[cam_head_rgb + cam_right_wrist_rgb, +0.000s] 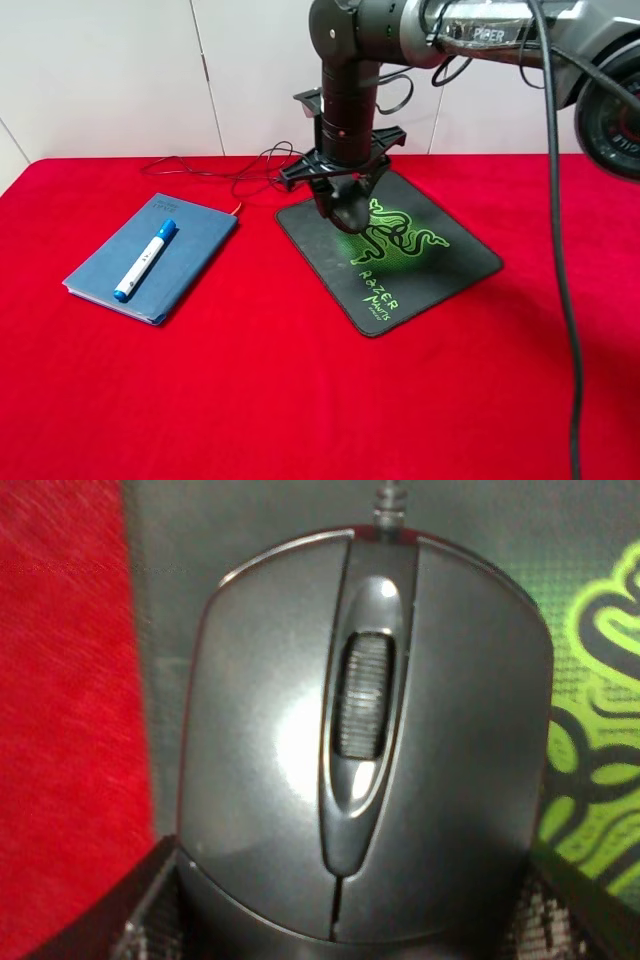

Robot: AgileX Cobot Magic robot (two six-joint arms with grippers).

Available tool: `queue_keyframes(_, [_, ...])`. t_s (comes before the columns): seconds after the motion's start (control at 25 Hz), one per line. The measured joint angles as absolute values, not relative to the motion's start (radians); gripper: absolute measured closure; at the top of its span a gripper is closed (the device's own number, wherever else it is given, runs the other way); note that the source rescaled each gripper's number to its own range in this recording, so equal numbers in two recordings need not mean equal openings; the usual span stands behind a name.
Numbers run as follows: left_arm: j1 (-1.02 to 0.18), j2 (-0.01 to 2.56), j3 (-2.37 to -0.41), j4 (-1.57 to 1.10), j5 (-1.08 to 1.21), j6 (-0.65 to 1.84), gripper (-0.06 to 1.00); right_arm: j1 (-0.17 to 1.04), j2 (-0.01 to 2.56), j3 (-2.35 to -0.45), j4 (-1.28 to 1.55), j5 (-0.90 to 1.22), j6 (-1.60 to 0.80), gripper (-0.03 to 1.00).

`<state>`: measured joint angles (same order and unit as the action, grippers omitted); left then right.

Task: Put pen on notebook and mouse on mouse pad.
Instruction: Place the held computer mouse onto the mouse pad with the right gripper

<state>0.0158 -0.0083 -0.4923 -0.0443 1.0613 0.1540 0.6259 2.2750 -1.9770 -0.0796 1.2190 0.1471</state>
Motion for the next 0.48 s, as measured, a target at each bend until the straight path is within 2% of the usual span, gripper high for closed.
queue_keyframes(0.48, [0.016,-0.008,-0.492,-0.044,1.061,0.154,-0.05,0.591,2.274,-1.874,-0.172,1.217,0.102,0.94])
